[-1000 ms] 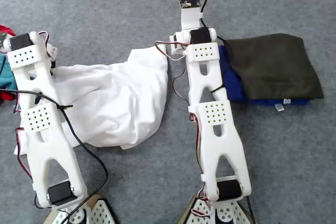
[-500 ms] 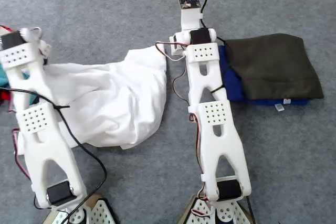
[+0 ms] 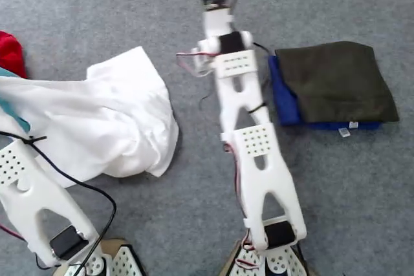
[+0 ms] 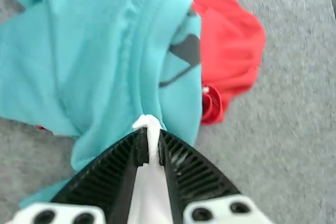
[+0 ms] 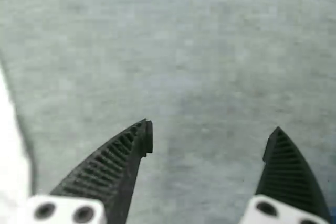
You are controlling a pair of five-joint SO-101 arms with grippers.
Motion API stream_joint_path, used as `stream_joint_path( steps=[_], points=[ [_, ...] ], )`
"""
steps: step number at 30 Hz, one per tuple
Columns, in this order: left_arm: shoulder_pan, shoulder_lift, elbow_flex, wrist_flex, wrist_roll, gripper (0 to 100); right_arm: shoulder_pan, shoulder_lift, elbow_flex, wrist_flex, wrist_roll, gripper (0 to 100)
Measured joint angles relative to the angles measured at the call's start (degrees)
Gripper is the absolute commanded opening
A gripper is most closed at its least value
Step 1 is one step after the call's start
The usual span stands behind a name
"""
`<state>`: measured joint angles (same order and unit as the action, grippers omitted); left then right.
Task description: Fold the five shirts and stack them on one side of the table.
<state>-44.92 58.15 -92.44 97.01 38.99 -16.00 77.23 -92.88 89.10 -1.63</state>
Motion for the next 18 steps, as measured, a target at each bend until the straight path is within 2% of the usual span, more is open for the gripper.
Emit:
stream_joint_path(
  steps=[4,8,13,18],
  points=[
    [-1.58,2.11,-0.09,-2.29,-0.18,3,-7.47,-0.35,0.00,0.00,0.00,33.9],
    [-1.58,10.20,-0.09,-3.34,-0.18,3,-12.22,-0.35,0.00,-2.11,-0.09,33.9],
    [-1.67,13.63,-0.09,-6.51,-0.18,3,-18.02,-0.35,0.00,4.13,0.00,33.9],
    [-1.67,13.71,-0.09,-7.12,-0.18,3,-20.22,-0.35,0.00,10.29,0.00,33.6]
  ],
)
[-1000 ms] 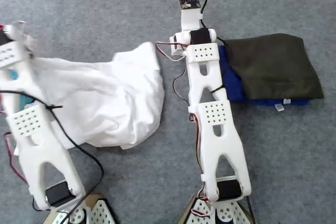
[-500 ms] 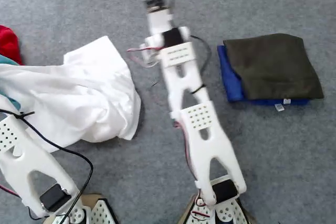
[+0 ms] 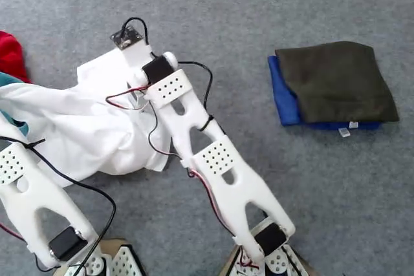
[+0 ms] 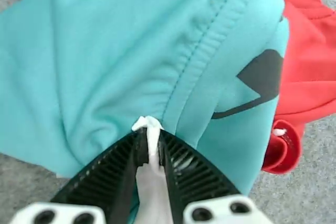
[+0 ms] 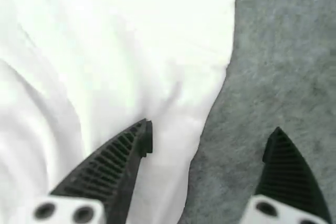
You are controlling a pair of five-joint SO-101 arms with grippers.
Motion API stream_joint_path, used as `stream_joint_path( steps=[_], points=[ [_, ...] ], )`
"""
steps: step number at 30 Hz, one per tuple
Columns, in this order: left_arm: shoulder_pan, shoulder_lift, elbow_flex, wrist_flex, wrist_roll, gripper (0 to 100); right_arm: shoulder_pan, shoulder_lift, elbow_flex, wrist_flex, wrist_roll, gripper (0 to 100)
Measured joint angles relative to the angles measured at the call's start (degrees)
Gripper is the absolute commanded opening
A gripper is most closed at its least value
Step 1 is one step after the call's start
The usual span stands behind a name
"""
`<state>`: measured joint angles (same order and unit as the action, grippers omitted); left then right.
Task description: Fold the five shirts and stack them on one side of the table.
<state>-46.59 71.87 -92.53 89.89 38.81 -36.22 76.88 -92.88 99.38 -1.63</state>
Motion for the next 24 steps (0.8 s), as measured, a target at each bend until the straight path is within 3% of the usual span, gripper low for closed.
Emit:
stream_joint_path(
  steps=[2,6,9,11,19,24],
  points=[
    [0.00,0.00,0.00,-0.09,0.00,3,-0.35,0.00,0.00,0.53,0.00,27.9],
    [0.00,0.00,0.00,-0.09,0.00,3,-1.49,0.79,0.18,0.62,0.53,1.0],
    [0.18,0.00,0.00,-0.09,0.00,3,-1.58,2.46,0.70,1.14,3.34,5.1],
    [0.53,0.00,0.00,-0.09,-1.23,3,-0.97,2.37,0.70,1.23,3.52,1.1],
    [5.71,0.00,0.00,-0.09,-11.25,3,3.43,2.20,1.85,1.49,3.60,1.3],
    [6.95,0.00,0.00,-0.09,-23.47,3,7.21,-6.68,16.18,1.49,3.69,1.4]
  ],
)
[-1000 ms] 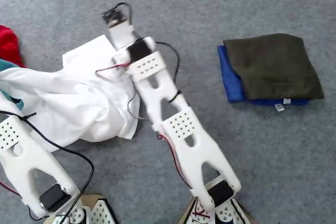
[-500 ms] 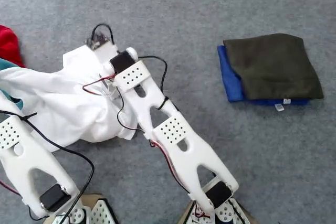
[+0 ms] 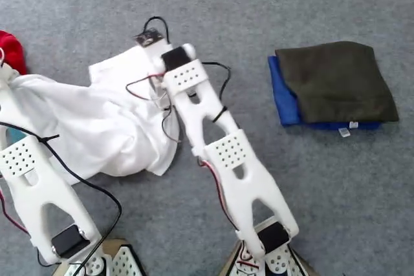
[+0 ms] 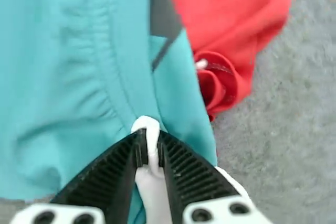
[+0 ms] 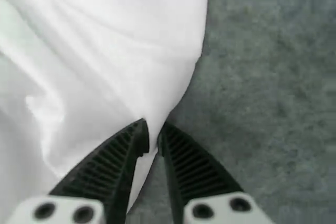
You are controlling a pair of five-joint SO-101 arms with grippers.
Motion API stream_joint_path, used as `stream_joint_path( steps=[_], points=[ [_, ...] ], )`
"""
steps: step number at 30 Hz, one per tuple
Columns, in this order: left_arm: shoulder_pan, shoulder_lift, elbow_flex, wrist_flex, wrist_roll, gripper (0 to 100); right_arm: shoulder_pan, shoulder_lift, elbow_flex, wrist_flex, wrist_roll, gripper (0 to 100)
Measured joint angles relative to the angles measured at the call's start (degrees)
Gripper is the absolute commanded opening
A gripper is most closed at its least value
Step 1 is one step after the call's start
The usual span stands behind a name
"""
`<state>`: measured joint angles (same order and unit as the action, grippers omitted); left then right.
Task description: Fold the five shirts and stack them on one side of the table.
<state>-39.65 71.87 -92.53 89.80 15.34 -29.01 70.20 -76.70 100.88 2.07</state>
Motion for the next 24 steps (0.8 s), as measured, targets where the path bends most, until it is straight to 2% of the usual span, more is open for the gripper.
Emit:
stream_joint_path(
  steps=[6,11,14,16,18,21,24],
  points=[
    [5.01,0.00,0.00,2.99,-11.52,3,2.02,-19.34,33.67,-2.11,0.62,1.4],
    [6.68,0.00,0.00,4.40,-16.44,3,5.36,-37.10,60.66,-8.53,4.48,1.5],
    [6.77,0.00,0.00,4.48,-18.11,3,6.07,-46.59,76.92,-15.82,6.42,2.1],
    [6.86,0.00,0.00,4.48,-19.16,3,6.07,-52.31,87.21,-20.66,7.56,9.0],
    [6.59,0.00,0.00,4.48,-19.60,3,6.59,-56.97,95.21,-23.21,7.47,21.6],
    [6.59,0.00,0.00,4.48,-19.87,3,6.68,-62.77,100.04,-24.53,7.38,37.7],
    [6.59,0.00,0.00,4.48,-19.87,3,7.47,-65.41,100.22,-24.88,7.38,40.9]
  ],
)
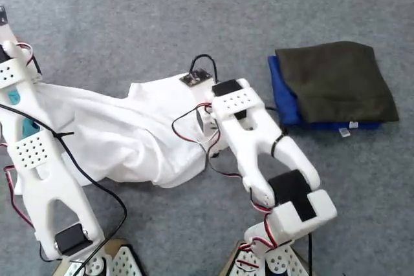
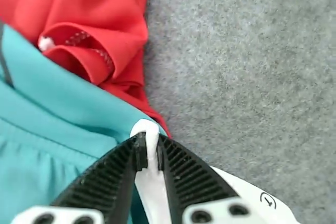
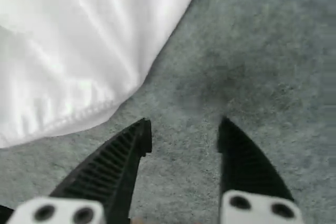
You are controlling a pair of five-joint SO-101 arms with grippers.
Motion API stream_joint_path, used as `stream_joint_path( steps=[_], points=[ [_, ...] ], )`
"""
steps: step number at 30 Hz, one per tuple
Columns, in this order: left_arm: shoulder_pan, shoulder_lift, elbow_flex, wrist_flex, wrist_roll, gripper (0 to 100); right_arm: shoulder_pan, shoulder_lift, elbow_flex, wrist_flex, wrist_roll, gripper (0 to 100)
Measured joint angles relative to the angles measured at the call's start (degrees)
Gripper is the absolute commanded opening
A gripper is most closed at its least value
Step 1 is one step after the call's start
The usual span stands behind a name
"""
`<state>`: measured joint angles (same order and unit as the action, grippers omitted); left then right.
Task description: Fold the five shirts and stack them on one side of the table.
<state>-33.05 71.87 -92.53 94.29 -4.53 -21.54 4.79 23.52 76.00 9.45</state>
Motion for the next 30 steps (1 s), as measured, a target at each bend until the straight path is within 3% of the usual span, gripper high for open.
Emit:
stream_joint_path(
  steps=[4,10,17,23,30],
  points=[
    [0.00,0.00,0.00,0.00,0.00,3,1.14,-0.18,-4.57,0.18,-0.09,32.5],
    [-0.09,0.00,0.00,0.00,0.00,3,1.05,12.22,-27.25,1.23,0.00,11.3],
    [0.18,2.55,0.00,-0.79,0.62,3,0.97,40.62,-67.69,14.42,-1.41,22.0],
    [0.18,2.81,0.00,-0.88,0.62,3,-0.09,63.30,-103.82,23.56,-3.87,23.0],
    [0.18,2.81,0.00,-0.88,0.62,3,-0.79,70.51,-112.26,20.13,-5.63,22.9]
  ],
)
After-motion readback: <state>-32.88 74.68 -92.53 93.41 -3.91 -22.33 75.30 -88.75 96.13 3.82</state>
